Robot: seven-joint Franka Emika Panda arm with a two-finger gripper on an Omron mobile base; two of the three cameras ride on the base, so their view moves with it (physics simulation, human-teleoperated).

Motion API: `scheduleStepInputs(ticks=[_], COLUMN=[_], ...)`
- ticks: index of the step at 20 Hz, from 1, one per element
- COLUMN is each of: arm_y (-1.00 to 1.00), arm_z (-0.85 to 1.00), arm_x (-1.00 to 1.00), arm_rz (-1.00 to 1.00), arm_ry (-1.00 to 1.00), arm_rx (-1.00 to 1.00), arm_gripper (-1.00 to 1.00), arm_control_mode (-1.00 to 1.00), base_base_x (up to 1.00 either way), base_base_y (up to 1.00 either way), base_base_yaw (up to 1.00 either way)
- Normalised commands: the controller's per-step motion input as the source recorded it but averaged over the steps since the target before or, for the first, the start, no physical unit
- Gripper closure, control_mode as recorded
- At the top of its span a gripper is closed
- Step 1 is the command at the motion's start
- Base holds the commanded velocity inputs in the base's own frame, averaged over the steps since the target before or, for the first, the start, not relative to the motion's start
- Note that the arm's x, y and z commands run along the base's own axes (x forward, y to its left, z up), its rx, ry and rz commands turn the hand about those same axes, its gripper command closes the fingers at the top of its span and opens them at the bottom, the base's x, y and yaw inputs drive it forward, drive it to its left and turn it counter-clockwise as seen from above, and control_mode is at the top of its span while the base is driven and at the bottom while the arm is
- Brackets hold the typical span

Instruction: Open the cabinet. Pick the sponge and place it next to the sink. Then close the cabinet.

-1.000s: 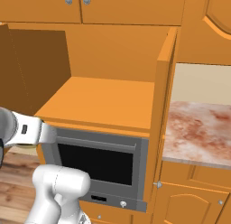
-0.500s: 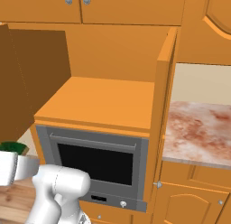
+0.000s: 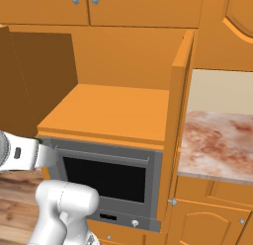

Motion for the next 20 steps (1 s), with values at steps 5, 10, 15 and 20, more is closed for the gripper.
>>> scheduleStepInputs(ticks=[5, 10, 15, 20], arm_y=[0.0, 0.0, 0.0, 0.0], arm_z=[0.0, 0.0, 0.0, 0.0], arm_x=[0.16, 0.0, 0.0, -0.01], arm_rz=[-0.03, 0.0, 0.0, 0.0], arm_ry=[0.0, 0.0, 0.0, 0.0], arm_rx=[0.0, 0.0, 0.0, 0.0], arm_gripper=[1.0, 1.0, 1.0, 1.0], arm_control_mode=[-1.0, -1.0, -1.0, -1.0], base_base_x=[0.0, 0.0, 0.0, 0.0], base_base_y=[0.0, 0.0, 0.0, 0.0], base_base_yaw=[0.0, 0.0, 0.0, 0.0])
